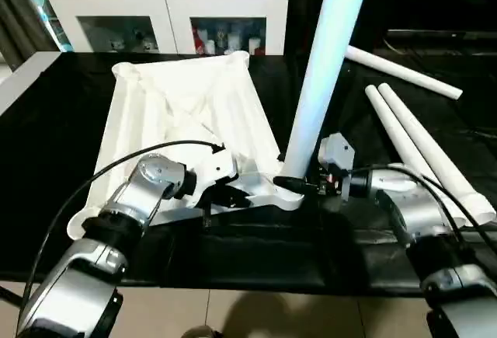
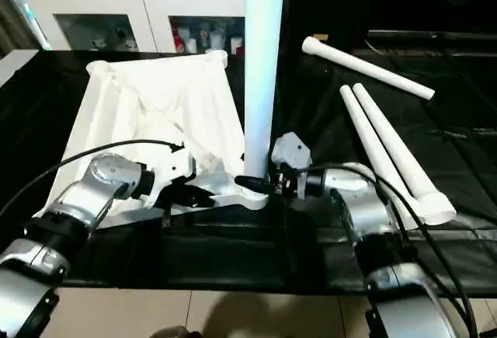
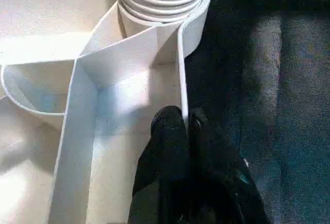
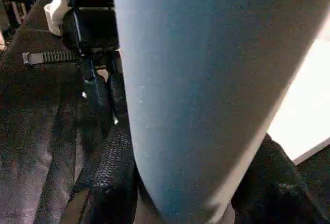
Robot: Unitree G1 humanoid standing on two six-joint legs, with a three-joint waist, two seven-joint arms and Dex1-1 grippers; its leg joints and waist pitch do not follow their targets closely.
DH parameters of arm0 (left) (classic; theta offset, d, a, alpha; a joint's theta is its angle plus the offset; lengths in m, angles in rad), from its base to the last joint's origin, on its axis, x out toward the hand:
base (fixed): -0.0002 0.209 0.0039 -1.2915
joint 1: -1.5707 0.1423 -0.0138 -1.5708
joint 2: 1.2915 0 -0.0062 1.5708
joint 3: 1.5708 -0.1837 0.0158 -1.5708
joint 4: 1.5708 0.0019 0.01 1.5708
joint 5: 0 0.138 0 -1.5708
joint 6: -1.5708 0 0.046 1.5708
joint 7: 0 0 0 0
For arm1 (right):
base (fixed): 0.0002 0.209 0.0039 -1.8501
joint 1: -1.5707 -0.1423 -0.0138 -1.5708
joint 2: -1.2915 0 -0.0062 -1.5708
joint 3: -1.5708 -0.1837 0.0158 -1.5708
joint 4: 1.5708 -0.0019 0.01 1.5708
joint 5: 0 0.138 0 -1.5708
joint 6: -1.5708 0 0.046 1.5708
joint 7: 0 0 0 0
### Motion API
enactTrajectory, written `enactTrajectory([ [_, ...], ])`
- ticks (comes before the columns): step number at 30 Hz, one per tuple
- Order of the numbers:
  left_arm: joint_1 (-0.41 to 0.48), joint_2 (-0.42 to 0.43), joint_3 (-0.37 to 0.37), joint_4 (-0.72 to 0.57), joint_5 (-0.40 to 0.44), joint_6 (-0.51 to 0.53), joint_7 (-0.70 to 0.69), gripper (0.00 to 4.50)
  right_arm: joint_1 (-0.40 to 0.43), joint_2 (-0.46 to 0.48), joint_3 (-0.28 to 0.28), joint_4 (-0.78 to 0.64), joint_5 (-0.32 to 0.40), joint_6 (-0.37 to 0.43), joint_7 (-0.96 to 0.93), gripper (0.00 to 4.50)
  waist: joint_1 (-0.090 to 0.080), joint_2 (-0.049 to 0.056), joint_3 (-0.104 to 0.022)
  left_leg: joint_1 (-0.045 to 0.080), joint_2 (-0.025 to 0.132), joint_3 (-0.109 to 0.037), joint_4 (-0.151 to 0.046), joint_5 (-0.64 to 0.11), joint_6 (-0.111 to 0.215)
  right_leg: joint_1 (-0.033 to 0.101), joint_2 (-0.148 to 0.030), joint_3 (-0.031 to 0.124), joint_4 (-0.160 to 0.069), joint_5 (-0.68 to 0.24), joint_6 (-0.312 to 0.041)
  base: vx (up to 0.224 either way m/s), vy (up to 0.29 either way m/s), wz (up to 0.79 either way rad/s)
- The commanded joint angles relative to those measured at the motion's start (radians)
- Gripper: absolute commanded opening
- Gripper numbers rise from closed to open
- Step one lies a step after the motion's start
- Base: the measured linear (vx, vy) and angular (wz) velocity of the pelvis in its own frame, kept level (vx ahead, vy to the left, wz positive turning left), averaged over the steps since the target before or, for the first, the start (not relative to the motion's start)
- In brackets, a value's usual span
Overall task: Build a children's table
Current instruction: Rotate leg to tighten
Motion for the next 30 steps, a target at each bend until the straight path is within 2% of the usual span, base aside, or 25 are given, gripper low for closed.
enactTrajectory([
  [1, -0.054, -0.014, -0.015, -0.045, -0.009, -0.057, -0.071, 0.0, 0.062, -0.007, 0.091, 0.117, -0.097, 0.057, 0.024, 1.91, -0.004, -0.002, -0.059, 0.021, 0.075, -0.029, -0.077, -0.311, 0.039, 0.039, -0.1, 0.054, -0.082, -0.325, -0.21, 0.0, 0.0, 0.0],
  [5, -0.061, -0.019, -0.002, -0.031, -0.014, -0.044, -0.045, 0.0, 0.06, 0.013, 0.079, 0.118, -0.089, 0.067, -0.009, 1.91, -0.004, -0.002, -0.06, 0.021, 0.076, -0.028, -0.077, -0.306, 0.041, 0.038, -0.1, 0.054, -0.08, -0.314, -0.216, 0.0, 0.0, 0.0],
  [7, -0.072, -0.038, 0.028, -0.019, -0.023, -0.016, 0.026, 0.0, 0.057, 0.044, 0.057, 0.138, -0.095, 0.068, -0.113, 1.91, -0.006, -0.001, -0.059, 0.022, 0.075, -0.029, -0.078, -0.314, 0.036, 0.037, -0.1, 0.054, -0.082, -0.325, -0.214, 0.0, 0.0, 0.0],
  [9, -0.093, -0.07, 0.065, -0.006, -0.023, 0.028, 0.138, 0.0, 0.038, 0.089, 0.026, 0.176, -0.115, 0.089, -0.292, 1.91, -0.012, 0.003, -0.054, 0.025, 0.074, -0.032, -0.082, -0.354, 0.016, 0.033, -0.1, 0.053, -0.085, -0.375, -0.207, 0.0, 0.0, 0.0],
  [10, -0.098, -0.078, 0.073, -0.005, -0.024, 0.04, 0.162, 0.0, 0.032, 0.099, 0.018, 0.185, -0.118, 0.095, -0.331, 1.91, -0.019, 0.002, -0.049, 0.035, 0.072, -0.034, -0.083, -0.397, -0.01, 0.026, -0.101, 0.053, -0.092, -0.434, -0.199, 0.0, 0.0, 0.0],
  [11, -0.125, -0.144, 0.13, -0.017, -0.045, 0.139, 0.317, 0.0, -0.009, 0.157, -0.034, 0.237, -0.097, 0.155, -0.496, 1.91, -0.029, -0.001, -0.049, 0.033, 0.07, -0.038, -0.084, -0.42, -0.026, 0.03, -0.103, 0.051, -0.093, -0.486, -0.182, 0.0, 0.0, 0.0],
  [12, -0.135, -0.175, 0.151, -0.027, -0.053, 0.175, 0.377, 0.0, -0.03, 0.182, -0.052, 0.257, -0.087, 0.175, -0.553, 1.91, -0.037, 0.006, -0.043, 0.034, 0.07, -0.044, -0.087, -0.45, -0.039, 0.029, -0.103, 0.047, -0.098, -0.528, -0.171, 0.0, 0.0, 0.0],
  [13, -0.135, -0.175, 0.151, -0.027, -0.053, 0.175, 0.377, 0.0, -0.03, 0.182, -0.052, 0.257, -0.087, 0.175, -0.553, 1.91, -0.042, 0.005, -0.045, 0.038, 0.069, -0.045, -0.085, -0.466, -0.044, 0.027, -0.101, 0.046, -0.099, -0.54, -0.166, 0.0, 0.0, 0.0],
  [14, -0.143, -0.25, 0.17, -0.074, -0.062, 0.242, 0.472, 0.0, -0.096, 0.247, -0.109, 0.325, -0.048, 0.216, -0.722, 1.91, -0.051, 0.003, -0.048, 0.037, 0.064, -0.045, -0.082, -0.462, -0.034, 0.026, -0.103, 0.045, -0.106, -0.535, -0.158, 0.0, 0.0, 0.0],
  [16, -0.139, -0.289, 0.162, -0.11, -0.063, 0.268, 0.489, 0.0, -0.138, 0.283, -0.144, 0.367, -0.021, 0.237, -0.814, 1.91, -0.059, 0.005, -0.049, 0.029, 0.066, -0.047, -0.085, -0.438, -0.031, 0.031, -0.105, 0.047, -0.103, -0.497, -0.169, 0.0, 0.0, 0.0],
  [17, -0.129, -0.332, 0.13, -0.156, -0.044, 0.293, 0.494, 0.0, -0.19, 0.32, -0.167, 0.412, -0.002, 0.246, -0.903, 1.91, -0.067, -0.001, -0.058, 0.015, 0.064, -0.046, -0.083, -0.379, -0.017, 0.039, -0.104, 0.048, -0.093, -0.413, -0.184, 0.0, 0.0, 0.0],
  [18, -0.128, -0.336, 0.124, -0.16, -0.041, 0.295, 0.495, 0.0, -0.196, 0.324, -0.167, 0.416, -0.004, 0.245, -0.911, 1.91, -0.069, 0.0, -0.06, 0.008, 0.062, -0.044, -0.082, -0.351, -0.007, 0.042, -0.104, 0.047, -0.091, -0.379, -0.187, 0.0, 0.0, 0.0],
  [19, -0.124, -0.344, 0.098, -0.166, -0.018, 0.294, 0.502, 0.0, -0.222, 0.341, -0.167, 0.433, -0.01, 0.239, -0.94, 1.91, -0.07, -0.004, -0.06, -0.003, 0.058, -0.04, -0.078, -0.301, 0.02, 0.047, -0.103, 0.046, -0.088, -0.328, -0.191, 0.0, 0.0, 0.0],
  [20, -0.123, -0.344, 0.092, -0.164, -0.011, 0.291, 0.504, 0.0, -0.227, 0.345, -0.167, 0.437, -0.012, 0.237, -0.945, 1.91, -0.07, -0.011, -0.061, -0.005, 0.057, -0.037, -0.076, -0.286, 0.032, 0.047, -0.102, 0.045, -0.088, -0.32, -0.191, 0.0, 0.0, 0.0],
  [21, -0.125, -0.346, 0.096, -0.153, -0.009, 0.292, 0.516, 0.0, -0.237, 0.351, -0.165, 0.442, -0.023, 0.229, -0.957, 1.91, -0.067, -0.01, -0.062, 0.006, 0.054, -0.03, -0.068, -0.274, 0.05, 0.04, -0.102, 0.047, -0.092, -0.317, -0.198, 0.0, 0.0, 0.0],
  [24, -0.135, -0.329, 0.109, -0.116, 0.009, 0.28, 0.55, 0.0, -0.25, 0.359, -0.163, 0.444, -0.05, 0.213, -0.964, 1.91, -0.06, -0.003, -0.066, 0.004, 0.056, -0.025, -0.064, -0.198, 0.076, 0.042, -0.098, 0.046, -0.085, -0.239, -0.217, 0.0, 0.0, 0.0],
  [27, -0.136, -0.316, 0.119, -0.12, 0.02, 0.305, 0.576, 0.0, -0.259, 0.365, -0.171, 0.459, -0.059, 0.204, -0.958, 1.91, -0.058, 0.001, -0.067, 0.008, 0.062, -0.025, -0.065, -0.185, 0.083, 0.044, -0.094, 0.042, -0.077, -0.173, -0.239, 0.0, 0.0, 0.0],
  [30, -0.131, -0.311, 0.121, -0.135, 0.018, 0.321, 0.585, 0.0, -0.26, 0.364, -0.168, 0.472, -0.06, 0.192, -0.953, 1.91, -0.061, 0.004, -0.064, 0.01, 0.064, -0.026, -0.068, -0.221, 0.074, 0.044, -0.095, 0.042, -0.08, -0.193, -0.245, 0.0, 0.0, 0.0],
])
